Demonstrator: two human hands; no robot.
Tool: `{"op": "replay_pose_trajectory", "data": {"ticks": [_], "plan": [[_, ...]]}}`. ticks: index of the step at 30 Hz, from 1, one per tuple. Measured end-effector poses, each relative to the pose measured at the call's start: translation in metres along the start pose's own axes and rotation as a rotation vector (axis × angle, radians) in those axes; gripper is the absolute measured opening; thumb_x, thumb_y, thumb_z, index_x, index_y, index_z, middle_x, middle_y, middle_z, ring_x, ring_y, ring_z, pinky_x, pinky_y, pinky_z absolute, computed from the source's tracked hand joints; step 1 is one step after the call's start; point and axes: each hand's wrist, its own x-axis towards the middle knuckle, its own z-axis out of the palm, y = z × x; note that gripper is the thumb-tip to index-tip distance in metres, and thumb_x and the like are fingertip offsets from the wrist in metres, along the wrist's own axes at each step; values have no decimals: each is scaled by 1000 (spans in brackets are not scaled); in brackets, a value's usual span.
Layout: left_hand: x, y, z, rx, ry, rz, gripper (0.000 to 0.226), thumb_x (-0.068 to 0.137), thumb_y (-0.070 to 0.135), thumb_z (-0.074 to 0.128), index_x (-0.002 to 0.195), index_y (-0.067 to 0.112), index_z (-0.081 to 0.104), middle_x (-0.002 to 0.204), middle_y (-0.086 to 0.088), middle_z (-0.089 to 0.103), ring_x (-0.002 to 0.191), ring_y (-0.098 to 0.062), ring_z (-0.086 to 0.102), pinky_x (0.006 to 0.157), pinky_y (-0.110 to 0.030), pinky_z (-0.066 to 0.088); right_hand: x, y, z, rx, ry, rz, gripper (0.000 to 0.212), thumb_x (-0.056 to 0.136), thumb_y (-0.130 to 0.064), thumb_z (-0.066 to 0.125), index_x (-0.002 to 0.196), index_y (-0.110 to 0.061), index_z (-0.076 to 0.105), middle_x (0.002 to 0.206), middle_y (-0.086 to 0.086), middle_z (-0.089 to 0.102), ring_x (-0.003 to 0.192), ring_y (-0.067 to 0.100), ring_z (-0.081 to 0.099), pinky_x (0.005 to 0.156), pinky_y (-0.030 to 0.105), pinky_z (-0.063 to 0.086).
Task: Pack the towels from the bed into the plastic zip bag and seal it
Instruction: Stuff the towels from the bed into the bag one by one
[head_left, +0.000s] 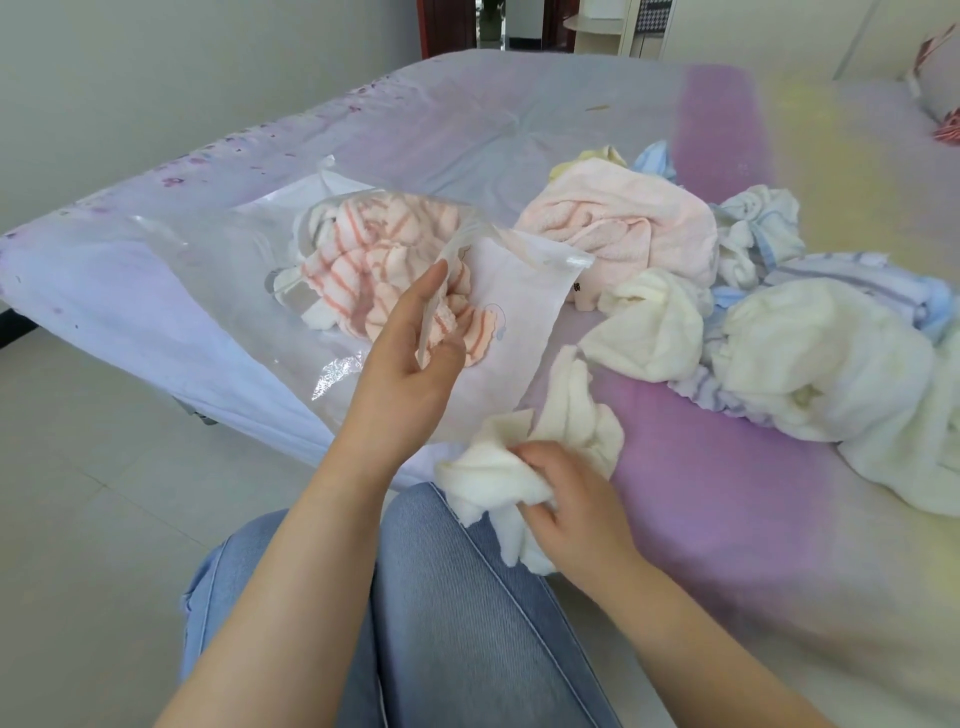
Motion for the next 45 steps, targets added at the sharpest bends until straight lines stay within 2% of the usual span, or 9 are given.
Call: {"op": "replay_pose_trajectory", "data": {"ticks": [4, 12, 15, 18, 23, 29, 34, 41, 45], "plan": [[0, -2, -7, 19, 8, -16, 58, 96, -1, 50, 147, 23, 36, 137, 30, 39, 122, 30, 31, 97, 2, 27, 27, 18, -11, -339, -98, 205, 17, 78, -33, 68, 92, -26, 63, 151, 12, 27, 140, 35, 21, 109, 50, 24], [-6, -10, -12, 234, 44, 18, 60, 94, 6, 53, 147, 29, 36, 152, 21, 26, 143, 6, 19, 115, -16, 19, 54, 9, -40, -199, -448, 417, 16, 79, -38, 57, 90, -35, 46, 88, -10, 61, 79, 12, 58, 57, 28, 39], [-10, -13, -16, 422, 51, 120, 65, 92, 3, 54, 150, 22, 32, 152, 19, 20, 142, 7, 16, 108, -3, 14, 75, -10, -37, 132, -184, 357, 30, 70, -45, 65, 90, -44, 44, 88, -20, 58, 78, -6, 56, 61, 23, 41], [-7, -10, -17, 478, 63, 187, 70, 86, -12, 45, 150, 13, 31, 149, 17, 23, 136, 10, 21, 110, -6, 15, 117, -20, -6, 253, 87, 256, 48, 77, -31, 63, 119, -38, 39, 106, -11, 58, 94, 18, 61, 73, 35, 47], [-9, -8, -24, 548, 61, 215, 73, 86, -14, 46, 150, 19, 32, 153, 14, 27, 138, 4, 26, 116, -23, 24, 143, 3, 47, -302, -465, 279, 75, 94, -34, 49, 151, -23, 3, 156, 17, 15, 144, 32, 15, 114, 45, 22], [-23, -20, -36, 603, 56, 213, 85, 85, 8, 62, 150, 44, 21, 152, 8, 30, 128, -15, 47, 96, -29, 46, 102, 6, 46, -36, 82, 171, 77, 79, -30, 68, 143, -22, 25, 140, 5, 32, 122, 24, 43, 96, 34, 40], [-29, -21, -32, 908, 230, 115, 7, 89, 26, 60, 91, 19, 60, 86, 4, 55, 80, -24, 54, 58, -37, 46, 106, -8, 50, 732, -289, 626, 54, 85, -11, 65, 130, -23, 38, 95, 1, 55, 62, 12, 66, 56, 25, 52], [-25, -17, -41, 535, 315, 31, 24, 99, 23, 50, 76, 18, 52, 92, 3, 52, 93, -25, 51, 79, -34, 43, 174, -51, 84, 922, -533, 575, 47, 86, 8, 40, 129, -9, 49, 86, 4, 53, 70, 15, 49, 58, 22, 42], [-18, -13, -47, 427, 322, 61, 25, 103, 26, 43, 81, 28, 56, 99, 12, 56, 102, -7, 54, 84, -16, 39, 181, -52, 88, 720, -553, 541, 42, 92, -13, 47, 133, -21, 46, 127, 13, 59, 116, 27, 57, 101, 39, 46]]}}
